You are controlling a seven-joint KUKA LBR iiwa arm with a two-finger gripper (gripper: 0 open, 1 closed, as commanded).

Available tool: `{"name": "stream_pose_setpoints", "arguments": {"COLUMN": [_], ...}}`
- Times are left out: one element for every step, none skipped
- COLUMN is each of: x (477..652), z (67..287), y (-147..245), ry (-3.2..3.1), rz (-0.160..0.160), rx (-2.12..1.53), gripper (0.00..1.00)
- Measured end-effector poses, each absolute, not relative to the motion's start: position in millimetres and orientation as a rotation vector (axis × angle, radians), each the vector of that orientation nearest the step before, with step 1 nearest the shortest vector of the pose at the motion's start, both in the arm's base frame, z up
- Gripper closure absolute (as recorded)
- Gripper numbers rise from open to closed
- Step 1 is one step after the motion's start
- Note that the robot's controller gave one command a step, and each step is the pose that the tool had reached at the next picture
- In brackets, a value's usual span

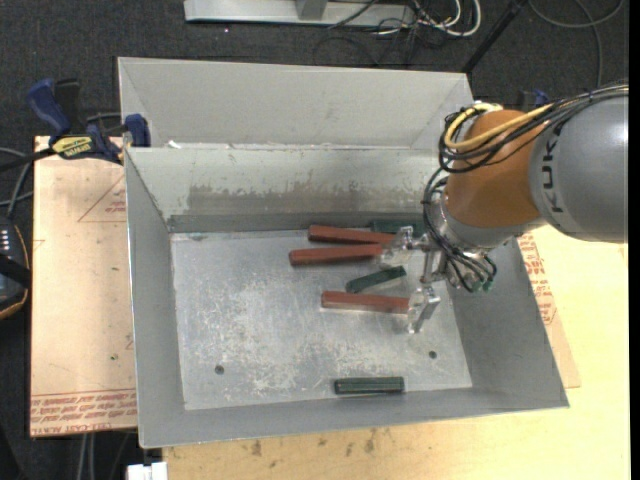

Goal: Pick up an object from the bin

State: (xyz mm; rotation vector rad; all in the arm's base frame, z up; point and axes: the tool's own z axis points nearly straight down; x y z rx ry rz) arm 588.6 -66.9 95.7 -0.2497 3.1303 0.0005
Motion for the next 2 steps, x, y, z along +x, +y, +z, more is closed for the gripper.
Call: {"name": "stream_pose_setpoints", "arguments": {"x": [587.5,587.7], "z": [100,74], "y": [-39,-37], "ry": [3.131,3.121], "rz": [0.003,0.000], "rx": [-0.241,-0.257], "gripper": [0.00,0.00]}}
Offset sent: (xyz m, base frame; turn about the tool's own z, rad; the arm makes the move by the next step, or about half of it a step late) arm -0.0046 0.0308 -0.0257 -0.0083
